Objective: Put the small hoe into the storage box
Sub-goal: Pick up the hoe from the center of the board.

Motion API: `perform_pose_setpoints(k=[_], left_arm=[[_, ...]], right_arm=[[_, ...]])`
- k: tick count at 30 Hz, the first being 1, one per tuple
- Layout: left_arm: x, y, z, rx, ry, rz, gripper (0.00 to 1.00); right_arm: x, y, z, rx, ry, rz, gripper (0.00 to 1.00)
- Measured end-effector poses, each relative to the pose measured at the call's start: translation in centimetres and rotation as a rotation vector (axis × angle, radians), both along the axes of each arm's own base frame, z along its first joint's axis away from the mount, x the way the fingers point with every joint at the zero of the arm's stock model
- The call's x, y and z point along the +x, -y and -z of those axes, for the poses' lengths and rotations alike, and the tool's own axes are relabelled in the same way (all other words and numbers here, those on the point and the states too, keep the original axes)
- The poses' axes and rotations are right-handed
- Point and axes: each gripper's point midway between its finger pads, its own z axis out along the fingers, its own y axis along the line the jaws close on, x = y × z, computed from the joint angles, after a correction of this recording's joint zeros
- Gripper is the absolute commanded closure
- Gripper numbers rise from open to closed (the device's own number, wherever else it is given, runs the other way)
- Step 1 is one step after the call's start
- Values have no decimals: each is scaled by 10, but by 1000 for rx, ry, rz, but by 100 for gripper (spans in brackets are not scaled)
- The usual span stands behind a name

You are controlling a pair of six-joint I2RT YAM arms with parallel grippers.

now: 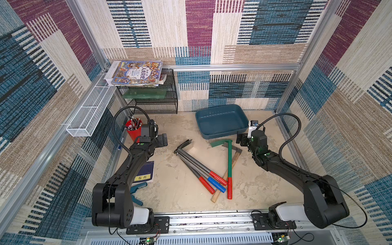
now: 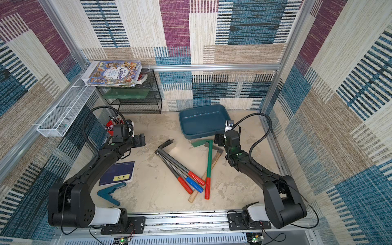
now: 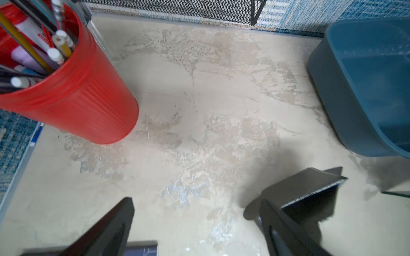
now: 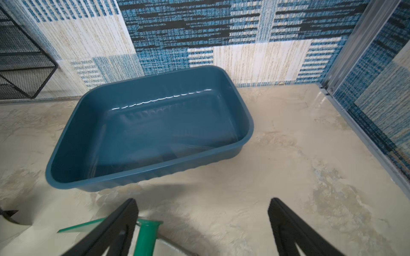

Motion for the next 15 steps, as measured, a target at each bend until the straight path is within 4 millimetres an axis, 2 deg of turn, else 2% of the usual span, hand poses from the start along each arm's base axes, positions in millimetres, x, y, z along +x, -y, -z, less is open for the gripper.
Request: perform_pose_setpoints(k=[4,7,15], left_arm=[[-18,13,-9,-43,-42,18,8],[-33,24,-14,-71,-68,37,9],[-65,42,-15,-99,-133,64,9]], right_arm=[[-11,-26,0,26,-74,-37,4],[-21,-38,2,44,-128,-39,4],[-47,-55,20,89,-279,-26,2]])
